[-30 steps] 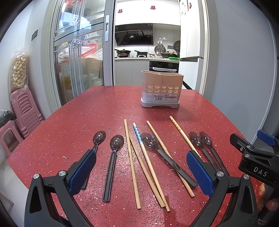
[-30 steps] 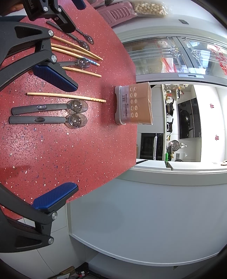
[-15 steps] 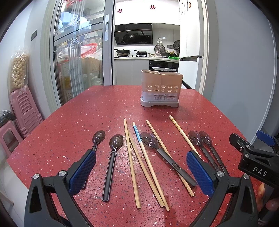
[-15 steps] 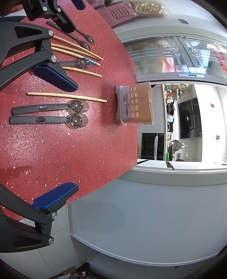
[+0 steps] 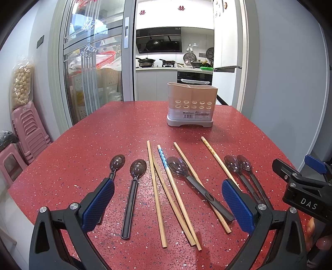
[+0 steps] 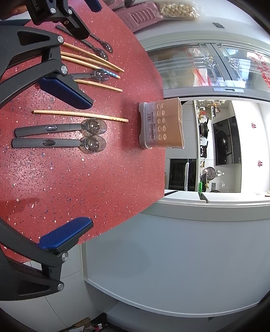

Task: Organize utensils
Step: 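Lower the right tool and grasp a clear spoon while the left tool grasps a brown spoon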

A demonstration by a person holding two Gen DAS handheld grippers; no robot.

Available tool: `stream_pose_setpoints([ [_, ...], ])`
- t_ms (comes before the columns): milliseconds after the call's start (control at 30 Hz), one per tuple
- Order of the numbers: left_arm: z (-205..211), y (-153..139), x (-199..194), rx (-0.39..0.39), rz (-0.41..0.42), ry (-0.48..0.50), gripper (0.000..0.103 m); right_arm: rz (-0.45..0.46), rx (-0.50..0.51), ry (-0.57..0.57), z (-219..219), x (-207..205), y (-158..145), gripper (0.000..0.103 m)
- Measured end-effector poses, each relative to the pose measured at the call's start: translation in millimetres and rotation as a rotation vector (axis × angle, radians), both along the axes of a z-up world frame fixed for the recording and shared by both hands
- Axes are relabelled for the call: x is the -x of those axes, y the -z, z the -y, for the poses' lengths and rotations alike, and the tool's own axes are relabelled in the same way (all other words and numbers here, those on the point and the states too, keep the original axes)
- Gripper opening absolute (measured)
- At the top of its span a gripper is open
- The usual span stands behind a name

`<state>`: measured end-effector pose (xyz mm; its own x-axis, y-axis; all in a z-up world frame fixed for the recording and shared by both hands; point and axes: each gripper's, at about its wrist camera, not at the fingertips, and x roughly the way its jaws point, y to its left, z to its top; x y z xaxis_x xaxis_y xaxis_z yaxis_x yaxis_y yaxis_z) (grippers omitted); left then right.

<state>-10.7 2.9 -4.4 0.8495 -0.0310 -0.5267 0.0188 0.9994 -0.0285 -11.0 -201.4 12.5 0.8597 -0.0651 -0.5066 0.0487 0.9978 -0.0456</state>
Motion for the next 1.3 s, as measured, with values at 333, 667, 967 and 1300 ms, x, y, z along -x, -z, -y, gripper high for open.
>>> stream_pose_setpoints([
  [333,-1,0,-2,0.002,-0.009,-0.004,0.103,-0.012,-0.002,-0.002,0,-3,2,0.103],
  [667,-31,2,-32,0.019,-0.126,-0.067,0.103,-0.158,-0.019,-0.071,4,-34,3,0.103],
  [967,-89,16,-75,0.028,-0.290,-0.124,0.103,-0.439,-0.101,-0.095,24,-80,23,0.091],
  [1300,-117,36,-105,0.049,-0.403,-0.130,0.103,-0.571,-0.145,-0.128,20,-94,37,0.066],
])
